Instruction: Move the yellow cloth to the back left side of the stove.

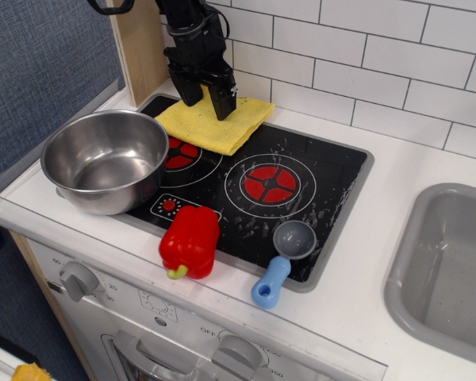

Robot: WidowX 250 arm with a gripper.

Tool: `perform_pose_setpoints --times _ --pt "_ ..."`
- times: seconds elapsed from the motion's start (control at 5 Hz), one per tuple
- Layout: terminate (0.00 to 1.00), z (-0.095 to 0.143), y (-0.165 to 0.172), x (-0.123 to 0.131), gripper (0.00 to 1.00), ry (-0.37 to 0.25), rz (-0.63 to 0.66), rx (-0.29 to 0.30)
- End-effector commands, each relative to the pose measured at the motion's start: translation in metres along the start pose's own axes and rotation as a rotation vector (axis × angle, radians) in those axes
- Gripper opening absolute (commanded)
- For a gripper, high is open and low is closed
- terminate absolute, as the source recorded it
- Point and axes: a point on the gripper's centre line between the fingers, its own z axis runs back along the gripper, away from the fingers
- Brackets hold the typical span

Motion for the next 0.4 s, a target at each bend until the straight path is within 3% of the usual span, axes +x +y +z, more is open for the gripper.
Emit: perform_pose_setpoints --times 0.0,0.2 --pt "0.00 0.053 0.017 0.001 1.00 -0.091 0.013 0.070" --pt "0.00 0.081 0.016 0.005 1.00 -0.132 0.024 0.079"
